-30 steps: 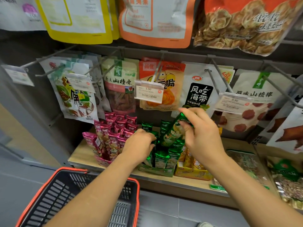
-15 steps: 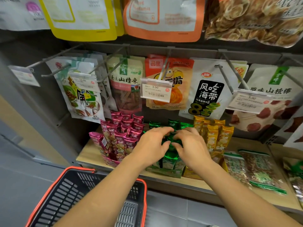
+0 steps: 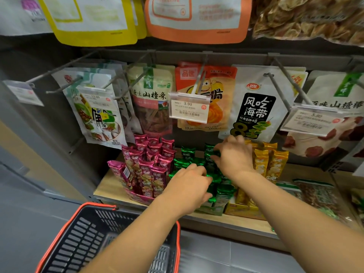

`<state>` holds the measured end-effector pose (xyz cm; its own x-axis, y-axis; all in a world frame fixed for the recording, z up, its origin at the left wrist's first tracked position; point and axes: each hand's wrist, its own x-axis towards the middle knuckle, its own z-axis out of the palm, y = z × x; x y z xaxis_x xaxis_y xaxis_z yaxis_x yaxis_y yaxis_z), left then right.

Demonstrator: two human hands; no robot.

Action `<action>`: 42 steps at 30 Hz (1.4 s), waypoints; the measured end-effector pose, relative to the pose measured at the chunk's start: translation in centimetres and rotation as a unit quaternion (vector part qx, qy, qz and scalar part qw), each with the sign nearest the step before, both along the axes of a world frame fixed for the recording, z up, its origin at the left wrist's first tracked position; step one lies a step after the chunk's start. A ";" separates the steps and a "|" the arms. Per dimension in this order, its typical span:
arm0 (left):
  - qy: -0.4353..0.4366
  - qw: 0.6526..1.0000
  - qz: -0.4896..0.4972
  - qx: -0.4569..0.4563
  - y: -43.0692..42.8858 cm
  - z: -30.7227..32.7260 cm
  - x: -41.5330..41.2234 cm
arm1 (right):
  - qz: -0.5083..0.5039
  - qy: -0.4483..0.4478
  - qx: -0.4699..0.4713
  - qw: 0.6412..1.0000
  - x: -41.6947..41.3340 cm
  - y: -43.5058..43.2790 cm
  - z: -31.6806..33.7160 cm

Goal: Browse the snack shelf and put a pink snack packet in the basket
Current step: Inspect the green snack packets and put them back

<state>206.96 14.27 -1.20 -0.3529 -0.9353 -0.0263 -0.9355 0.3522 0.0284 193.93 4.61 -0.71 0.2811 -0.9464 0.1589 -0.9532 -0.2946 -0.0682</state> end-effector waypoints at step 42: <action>0.779 0.604 0.089 0.143 8.7 9.2 -1.0 | 0.149 -0.496 0.347 0.782 -5.1 17.4 7.7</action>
